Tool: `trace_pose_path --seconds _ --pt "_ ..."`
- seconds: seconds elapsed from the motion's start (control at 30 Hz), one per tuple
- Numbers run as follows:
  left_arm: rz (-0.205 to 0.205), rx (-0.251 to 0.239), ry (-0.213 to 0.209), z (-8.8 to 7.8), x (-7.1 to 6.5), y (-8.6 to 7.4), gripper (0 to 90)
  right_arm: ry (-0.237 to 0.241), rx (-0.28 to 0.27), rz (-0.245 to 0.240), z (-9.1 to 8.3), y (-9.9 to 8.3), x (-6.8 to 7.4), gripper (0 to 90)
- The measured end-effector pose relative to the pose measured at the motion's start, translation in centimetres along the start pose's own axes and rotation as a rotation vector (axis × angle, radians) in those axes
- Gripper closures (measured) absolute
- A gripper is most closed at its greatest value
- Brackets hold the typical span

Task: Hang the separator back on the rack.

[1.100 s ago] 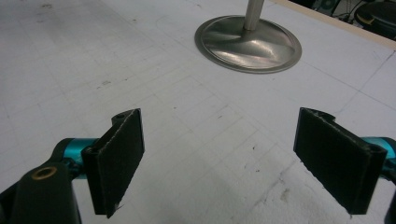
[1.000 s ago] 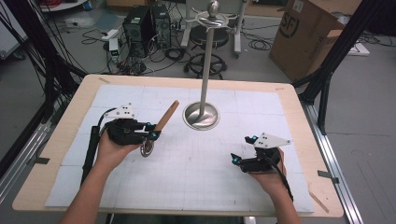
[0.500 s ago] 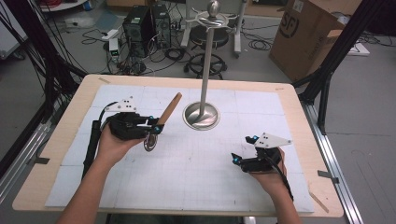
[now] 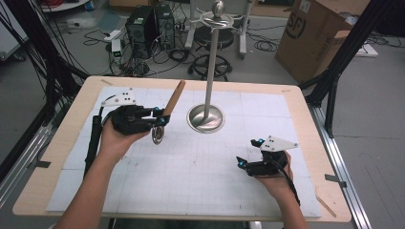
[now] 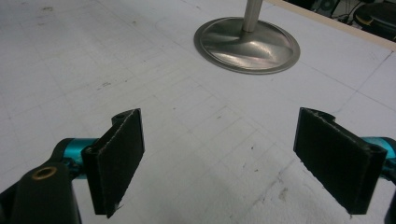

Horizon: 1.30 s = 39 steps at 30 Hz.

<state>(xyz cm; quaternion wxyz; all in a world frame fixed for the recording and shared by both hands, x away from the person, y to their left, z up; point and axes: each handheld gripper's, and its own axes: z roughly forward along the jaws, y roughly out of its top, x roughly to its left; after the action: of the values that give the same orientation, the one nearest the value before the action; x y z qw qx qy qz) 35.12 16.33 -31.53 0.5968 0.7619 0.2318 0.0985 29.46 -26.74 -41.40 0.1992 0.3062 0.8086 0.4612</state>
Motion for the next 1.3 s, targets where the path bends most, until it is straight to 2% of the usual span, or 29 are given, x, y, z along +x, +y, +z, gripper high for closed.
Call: trace_pose_path --seconds 0.07,0.1,0.23,0.3,0.47,0.6,0.73,0.87,1.0,1.07,1.2,1.3 --pt "0.006 -0.001 0.007 0.0 0.1 0.4 68.9 0.001 0.001 -0.004 0.0 0.0 0.0 15.0" --pt "0.001 -0.007 0.021 -0.1 0.0 0.6 68.9 0.002 -0.003 -0.004 0.0 0.0 0.0 15.0" --pt "0.005 -0.042 0.029 -0.2 0.2 1.2 68.8 0.002 -0.004 -0.002 0.0 0.0 0.0 15.0" --pt "-0.007 -0.067 0.017 -0.3 0.4 1.4 68.8 0.003 -0.006 -0.001 -0.1 0.0 0.0 15.0" --pt "-0.020 -0.110 0.046 -0.3 0.7 1.5 68.8 0.008 -0.007 -0.002 0.1 0.0 0.0 15.0" --pt "0.015 -0.089 0.078 0.0 0.7 2.2 68.9 0.010 -0.008 -0.001 0.1 0.0 0.0 15.0" --pt "0.063 -0.090 0.099 0.4 0.3 3.5 68.9 0.011 -0.007 0.005 0.0 0.0 -0.1 15.0" --pt "0.086 -0.083 0.088 0.9 0.1 4.9 68.9 0.013 -0.008 0.004 0.0 0.0 -0.1 15.0" --pt "0.089 -0.068 0.048 1.6 0.3 6.4 68.8 0.012 -0.013 0.001 0.0 0.0 -0.1 15.0" --pt "0.092 -0.060 0.043 1.8 0.5 7.1 68.8 0.013 -0.012 0.004 0.0 0.0 -0.1 15.0" --pt "0.089 -0.071 0.020 1.8 0.9 8.4 68.8 0.015 -0.013 0.005 0.0 0.0 -0.1 15.0" --pt "0.097 -0.074 0.023 1.4 1.2 9.1 68.8 0.017 -0.016 0.004 0.0 0.0 -0.1 15.0"
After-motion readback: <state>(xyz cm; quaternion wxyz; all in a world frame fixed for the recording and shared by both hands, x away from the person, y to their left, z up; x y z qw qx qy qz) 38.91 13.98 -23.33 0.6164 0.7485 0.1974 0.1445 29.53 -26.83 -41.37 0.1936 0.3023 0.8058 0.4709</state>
